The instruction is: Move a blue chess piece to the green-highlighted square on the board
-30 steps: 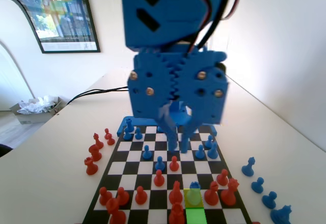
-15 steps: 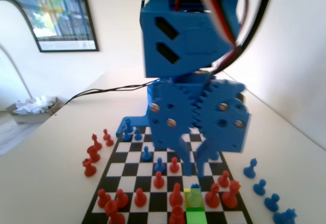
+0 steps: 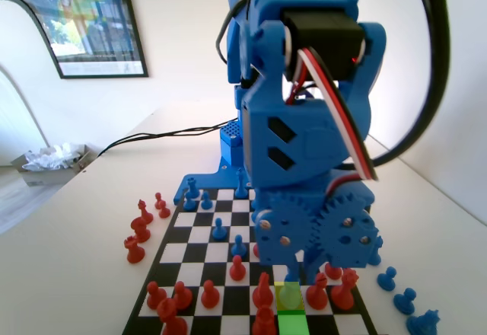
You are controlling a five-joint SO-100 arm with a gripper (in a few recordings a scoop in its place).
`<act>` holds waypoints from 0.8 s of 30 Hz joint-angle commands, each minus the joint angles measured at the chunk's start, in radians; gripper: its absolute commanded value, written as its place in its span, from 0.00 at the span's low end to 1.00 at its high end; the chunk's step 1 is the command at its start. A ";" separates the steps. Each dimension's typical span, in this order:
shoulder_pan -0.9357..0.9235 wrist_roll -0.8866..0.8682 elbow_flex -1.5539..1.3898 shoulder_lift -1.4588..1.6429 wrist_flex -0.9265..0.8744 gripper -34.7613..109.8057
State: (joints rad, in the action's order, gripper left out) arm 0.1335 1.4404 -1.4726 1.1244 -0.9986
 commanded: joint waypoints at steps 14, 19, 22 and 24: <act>-0.020 0.041 -0.055 0.035 0.040 0.30; -0.029 0.049 -0.072 0.034 0.055 0.30; -0.032 0.052 -0.083 0.034 0.066 0.30; -0.032 0.052 -0.086 0.035 0.067 0.30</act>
State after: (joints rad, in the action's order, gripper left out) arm 0.0874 1.4803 -1.5616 1.1183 -0.9342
